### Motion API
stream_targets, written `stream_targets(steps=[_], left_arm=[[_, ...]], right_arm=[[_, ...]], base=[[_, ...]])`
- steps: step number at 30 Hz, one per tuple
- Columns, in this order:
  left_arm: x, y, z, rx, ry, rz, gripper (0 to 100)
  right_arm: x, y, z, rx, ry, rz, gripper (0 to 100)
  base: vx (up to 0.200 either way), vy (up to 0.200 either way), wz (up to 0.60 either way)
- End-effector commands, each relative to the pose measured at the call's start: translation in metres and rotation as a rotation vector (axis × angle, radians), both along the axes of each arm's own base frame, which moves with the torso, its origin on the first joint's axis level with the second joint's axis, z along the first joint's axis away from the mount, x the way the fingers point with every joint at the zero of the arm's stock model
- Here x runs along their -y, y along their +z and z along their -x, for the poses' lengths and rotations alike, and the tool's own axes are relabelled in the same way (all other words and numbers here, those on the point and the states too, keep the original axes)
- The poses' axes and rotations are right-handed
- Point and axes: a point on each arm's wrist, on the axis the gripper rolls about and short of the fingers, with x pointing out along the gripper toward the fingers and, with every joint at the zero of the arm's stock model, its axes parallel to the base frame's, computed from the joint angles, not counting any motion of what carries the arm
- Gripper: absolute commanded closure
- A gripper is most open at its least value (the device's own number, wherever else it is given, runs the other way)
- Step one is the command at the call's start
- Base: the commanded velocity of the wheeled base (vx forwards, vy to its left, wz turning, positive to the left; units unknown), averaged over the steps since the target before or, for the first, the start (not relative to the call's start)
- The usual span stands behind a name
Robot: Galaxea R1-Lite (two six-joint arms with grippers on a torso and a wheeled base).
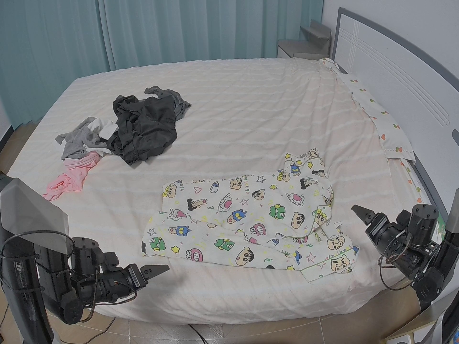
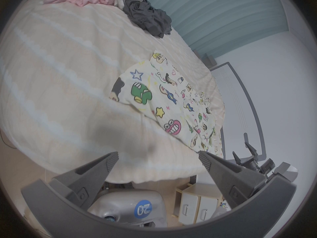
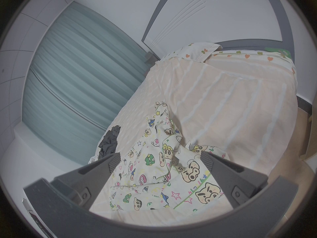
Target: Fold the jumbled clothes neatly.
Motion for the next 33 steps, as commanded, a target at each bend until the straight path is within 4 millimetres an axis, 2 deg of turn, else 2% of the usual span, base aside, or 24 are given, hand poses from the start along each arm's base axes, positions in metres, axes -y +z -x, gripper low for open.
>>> stream_targets(steps=[1, 10, 16, 19, 25, 28, 29, 31, 32, 33], left_arm=[[0.005, 0.003, -0.004, 0.036, -0.007, -0.001, 0], [0.014, 0.018, -0.013, 0.139, 0.013, -0.007, 0], [0.016, 0.024, -0.027, 0.206, 0.062, -0.017, 0], [0.015, 0.031, -0.039, 0.274, 0.081, -0.026, 0], [0.008, 0.041, -0.081, 0.401, 0.065, -0.15, 0], [0.008, 0.039, -0.1, 0.36, 0.024, -0.24, 0], [0.006, 0.038, -0.114, 0.323, 0.003, -0.296, 0], [0.006, 0.039, -0.115, 0.321, 0.0, -0.3, 0], [0.007, 0.041, -0.132, 0.244, -0.035, -0.346, 0], [0.008, 0.042, -0.137, 0.215, -0.046, -0.356, 0]], right_arm=[[0.002, 0.006, 0.009, 0.017, 0.002, -0.004, 0], [-0.003, 0.004, 0.013, 0.002, 0.027, 0.001, 0], [-0.009, 0.001, 0.015, -0.01, 0.057, 0.004, 0], [-0.01, 0.001, 0.015, -0.011, 0.062, 0.006, 0], [-0.014, 0.001, 0.016, -0.012, 0.079, 0.015, 0], [-0.017, 0.001, 0.017, -0.012, 0.093, 0.016, 0], [-0.019, 0.0, 0.018, -0.013, 0.106, 0.017, 0], [-0.019, 0.0, 0.018, -0.013, 0.106, 0.017, 0], [-0.022, 0.0, 0.019, -0.017, 0.117, 0.019, 0], [-0.022, -0.001, 0.019, -0.023, 0.117, 0.022, 0]], base=[[0.2, 0.0, 0.0], [0.2, 0.0, 0.0], [0.2, 0.0, 0.0], [0.0, 0.0, 0.0], [0.0, 0.0, 0.0], [0.0, 0.0, 0.0], [0.0, 0.0, 0.0], [0.0, 0.0, 0.0], [0.0, 0.0, 0.0], [0.0, 0.0, 0.0]])
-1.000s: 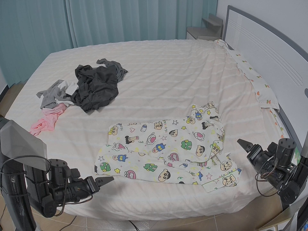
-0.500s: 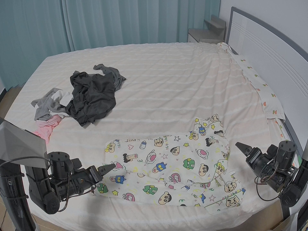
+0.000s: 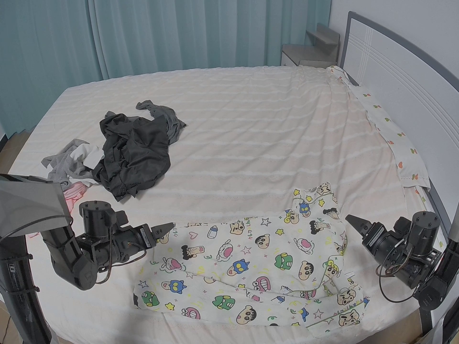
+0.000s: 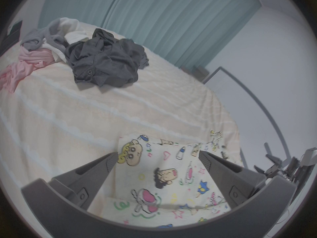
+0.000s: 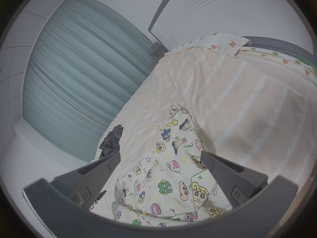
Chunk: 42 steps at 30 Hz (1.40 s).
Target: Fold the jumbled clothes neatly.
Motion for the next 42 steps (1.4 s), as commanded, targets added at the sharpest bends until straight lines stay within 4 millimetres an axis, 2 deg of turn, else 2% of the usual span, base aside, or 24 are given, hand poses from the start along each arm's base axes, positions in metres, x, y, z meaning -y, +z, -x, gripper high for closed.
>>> stream_targets(steps=[1, 5, 13, 19, 29, 39, 41, 42], left_arm=[[-0.002, 0.017, -0.054, -0.058, -0.036, -0.126, 0], [-0.004, 0.019, -0.066, -0.12, -0.032, -0.133, 0], [-0.003, 0.001, -0.078, -0.147, -0.035, -0.133, 0], [0.0, -0.01, -0.079, -0.173, -0.044, -0.138, 0], [0.005, -0.016, -0.074, -0.2, -0.062, -0.141, 0], [0.022, -0.029, -0.072, -0.224, -0.106, -0.151, 0], [0.026, -0.033, -0.076, -0.219, -0.105, -0.155, 0], [0.026, -0.033, -0.076, -0.217, -0.105, -0.155, 100]], right_arm=[[-0.008, -0.004, 0.002, -0.013, 0.027, 0.012, 0], [-0.008, -0.008, 0.0, -0.024, 0.017, 0.025, 0], [-0.009, -0.01, -0.003, -0.028, 0.016, 0.028, 0], [-0.008, -0.016, -0.007, -0.049, 0.008, 0.04, 0], [-0.01, -0.018, -0.013, -0.043, 0.008, 0.041, 0], [-0.002, -0.031, -0.043, -0.046, -0.038, 0.042, 0], [0.003, -0.037, -0.06, -0.04, -0.034, 0.044, 0], [0.005, -0.039, -0.064, -0.04, -0.033, 0.046, 0]], base=[[0.0, 0.0, 0.0], [0.0, 0.0, 0.0], [0.0, 0.0, 0.0], [0.0, 0.0, 0.0], [0.0, 0.0, 0.0], [0.0, 0.0, 0.0], [0.0, 0.0, 0.0], [0.0, 0.0, 0.0]])
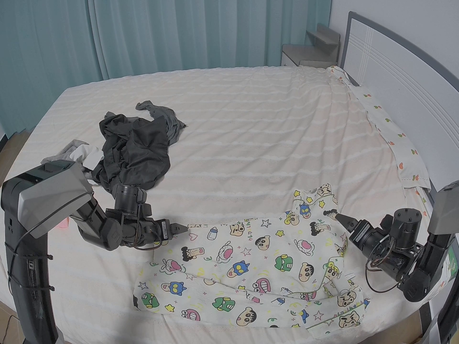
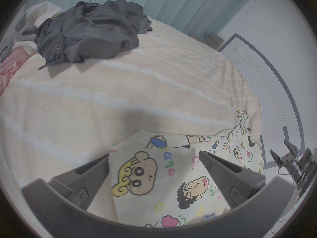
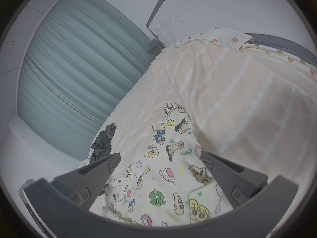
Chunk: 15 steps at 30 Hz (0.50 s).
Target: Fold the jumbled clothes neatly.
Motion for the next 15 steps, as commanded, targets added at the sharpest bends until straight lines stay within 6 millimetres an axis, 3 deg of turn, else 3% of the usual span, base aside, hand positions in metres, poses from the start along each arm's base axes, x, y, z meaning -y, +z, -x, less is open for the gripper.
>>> stream_targets(steps=[1, 6, 9, 15], left_arm=[[0.005, -0.007, -0.005, -0.003, -0.003, -0.003, 100], [0.005, -0.006, -0.006, 0.01, 0.005, -0.006, 100], [0.004, -0.001, -0.011, 0.084, 0.056, -0.014, 100], [0.005, 0.007, -0.016, 0.155, 0.099, 0.002, 100]], right_arm=[[0.012, -0.017, -0.029, -0.025, -0.009, 0.024, 0], [0.018, -0.02, -0.057, -0.063, 0.002, 0.054, 0], [0.029, -0.016, -0.089, -0.147, -0.016, 0.079, 0], [0.041, -0.009, -0.12, -0.178, 0.062, 0.089, 0]], base=[[0.0, 0.0, 0.0], [0.0, 0.0, 0.0], [0.0, 0.0, 0.0], [0.0, 0.0, 0.0]])
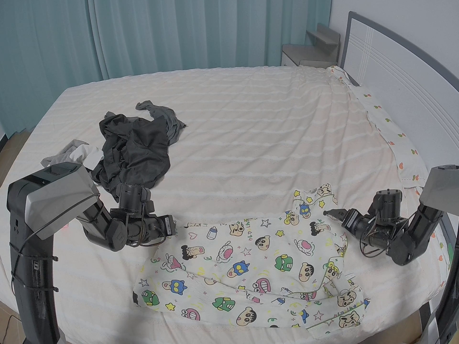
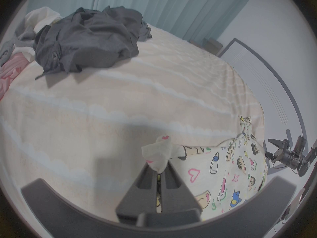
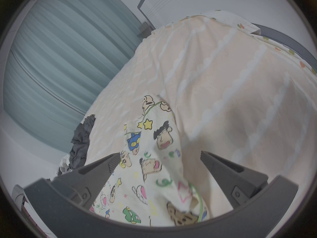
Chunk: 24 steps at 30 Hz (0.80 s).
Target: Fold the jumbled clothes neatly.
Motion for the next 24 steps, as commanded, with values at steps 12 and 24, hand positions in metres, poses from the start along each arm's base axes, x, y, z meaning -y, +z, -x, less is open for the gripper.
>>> stream_targets(steps=[12, 24], left_arm=[[0.003, 0.01, -0.006, 0.084, 0.077, -0.018, 100], [0.004, 0.014, -0.007, 0.097, 0.09, -0.028, 100]], right_arm=[[0.022, 0.006, -0.062, -0.023, 0.174, 0.022, 0], [0.019, -0.013, -0.077, -0.023, 0.263, 0.067, 0]], base=[[0.0, 0.0, 0.0], [0.0, 0.0, 0.0]])
